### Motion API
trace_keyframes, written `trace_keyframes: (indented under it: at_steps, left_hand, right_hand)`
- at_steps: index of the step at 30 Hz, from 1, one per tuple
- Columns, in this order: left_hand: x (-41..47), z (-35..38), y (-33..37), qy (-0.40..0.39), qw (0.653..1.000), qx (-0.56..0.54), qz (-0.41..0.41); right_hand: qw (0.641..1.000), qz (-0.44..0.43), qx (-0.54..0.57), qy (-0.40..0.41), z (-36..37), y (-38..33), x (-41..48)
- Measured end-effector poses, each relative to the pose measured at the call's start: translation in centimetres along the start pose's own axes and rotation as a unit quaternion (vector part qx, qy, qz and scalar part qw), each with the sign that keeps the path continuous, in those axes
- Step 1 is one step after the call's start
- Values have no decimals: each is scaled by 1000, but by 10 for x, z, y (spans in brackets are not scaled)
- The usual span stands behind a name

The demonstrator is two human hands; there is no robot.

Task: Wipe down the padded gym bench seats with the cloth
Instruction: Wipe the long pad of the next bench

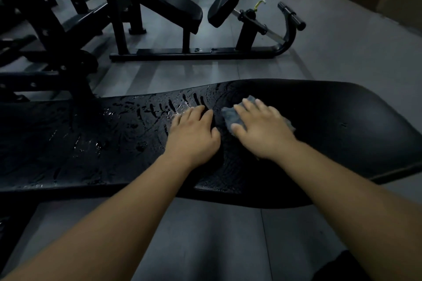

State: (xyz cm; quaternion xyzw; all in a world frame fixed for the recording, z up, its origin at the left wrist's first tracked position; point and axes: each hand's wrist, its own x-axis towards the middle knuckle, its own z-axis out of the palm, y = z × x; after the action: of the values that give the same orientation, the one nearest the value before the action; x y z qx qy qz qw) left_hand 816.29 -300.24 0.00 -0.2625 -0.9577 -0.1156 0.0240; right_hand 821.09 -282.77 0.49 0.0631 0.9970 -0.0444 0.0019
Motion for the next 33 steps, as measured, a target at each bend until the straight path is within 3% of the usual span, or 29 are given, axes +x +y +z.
trace_keyframes:
  at_steps: [5, 9, 12, 17, 20, 23, 28, 30, 33]
  left_hand:
    - [-18, 0, 4, 3, 1000, 8, 12]
    - [-25, 1, 13, -2, 1000, 6, 14]
    - [-26, 4, 23, -8, 1000, 0, 6]
    - [-26, 3, 22, -9, 1000, 8, 0]
    - [-26, 3, 38, -19, 1000, -1, 19]
    - [-28, 7, 61, -21, 999, -5, 35]
    - [-30, 9, 64, -24, 999, 1, 30]
    - [-29, 9, 66, -23, 999, 6, 30]
    - [-28, 10, 74, -34, 999, -1, 21]
  right_hand:
    - [990, -135, 29, -25, -8, -3, -91]
    - [998, -50, 32, -16, -10, 45, -69]
    - [1000, 9, 12, 6, -2, 24, -48]
    - [991, -132, 27, -25, -5, 32, -115]
    - [997, -60, 31, -21, -10, 73, -94]
    - [1000, 14, 2, 6, -4, 62, -64]
    - [993, -113, 19, -15, -6, 50, -116]
    - [994, -97, 38, -35, -11, 78, -112]
    - [1000, -6, 22, -12, -10, 100, -66]
